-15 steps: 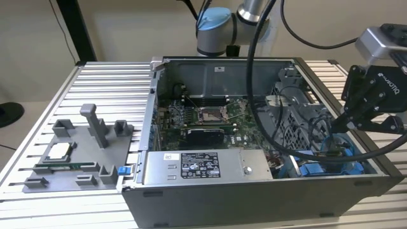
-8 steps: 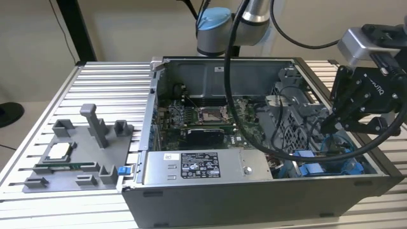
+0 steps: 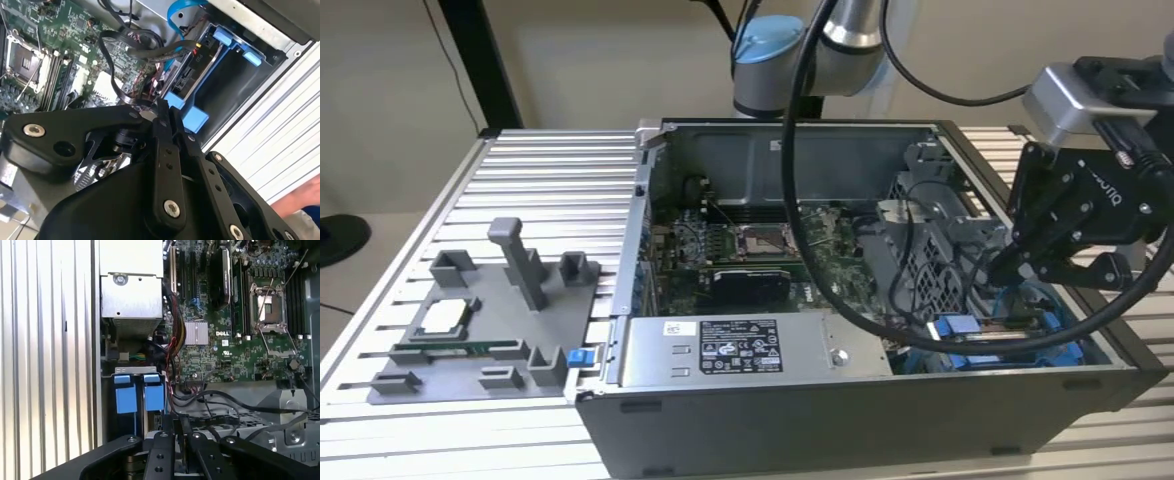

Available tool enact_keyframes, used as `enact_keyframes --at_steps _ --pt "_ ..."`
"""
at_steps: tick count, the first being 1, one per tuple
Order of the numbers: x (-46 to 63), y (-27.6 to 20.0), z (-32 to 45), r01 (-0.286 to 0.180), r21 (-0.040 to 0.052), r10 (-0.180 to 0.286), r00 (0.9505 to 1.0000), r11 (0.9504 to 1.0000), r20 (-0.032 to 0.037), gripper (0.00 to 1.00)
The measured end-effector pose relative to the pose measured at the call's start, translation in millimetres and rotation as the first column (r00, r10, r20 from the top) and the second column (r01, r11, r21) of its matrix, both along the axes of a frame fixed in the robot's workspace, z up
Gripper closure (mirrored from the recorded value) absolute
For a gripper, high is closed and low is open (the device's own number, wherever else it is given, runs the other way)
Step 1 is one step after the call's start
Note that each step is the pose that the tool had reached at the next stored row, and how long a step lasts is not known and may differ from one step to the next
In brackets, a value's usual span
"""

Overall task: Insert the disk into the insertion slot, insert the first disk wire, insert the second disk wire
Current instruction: 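Insert the second disk wire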

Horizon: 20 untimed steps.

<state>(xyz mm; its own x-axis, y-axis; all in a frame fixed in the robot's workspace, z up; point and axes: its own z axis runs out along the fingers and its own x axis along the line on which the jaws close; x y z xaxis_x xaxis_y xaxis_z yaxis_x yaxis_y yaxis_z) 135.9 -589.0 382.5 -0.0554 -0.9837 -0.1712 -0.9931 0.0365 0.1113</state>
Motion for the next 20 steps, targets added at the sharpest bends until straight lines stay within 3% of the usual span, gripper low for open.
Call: enact_keyframes --at_steps 11,20 --pt "-2.0 -2.5 -2.4 -0.043 -0.0026 0.043 0.9991 0.9991 0.0001 1.0" --pt "-1.9 -2.7 -6.0 -0.082 -0.0109 0.082 0.9966 0.9965 0.0084 1.0"
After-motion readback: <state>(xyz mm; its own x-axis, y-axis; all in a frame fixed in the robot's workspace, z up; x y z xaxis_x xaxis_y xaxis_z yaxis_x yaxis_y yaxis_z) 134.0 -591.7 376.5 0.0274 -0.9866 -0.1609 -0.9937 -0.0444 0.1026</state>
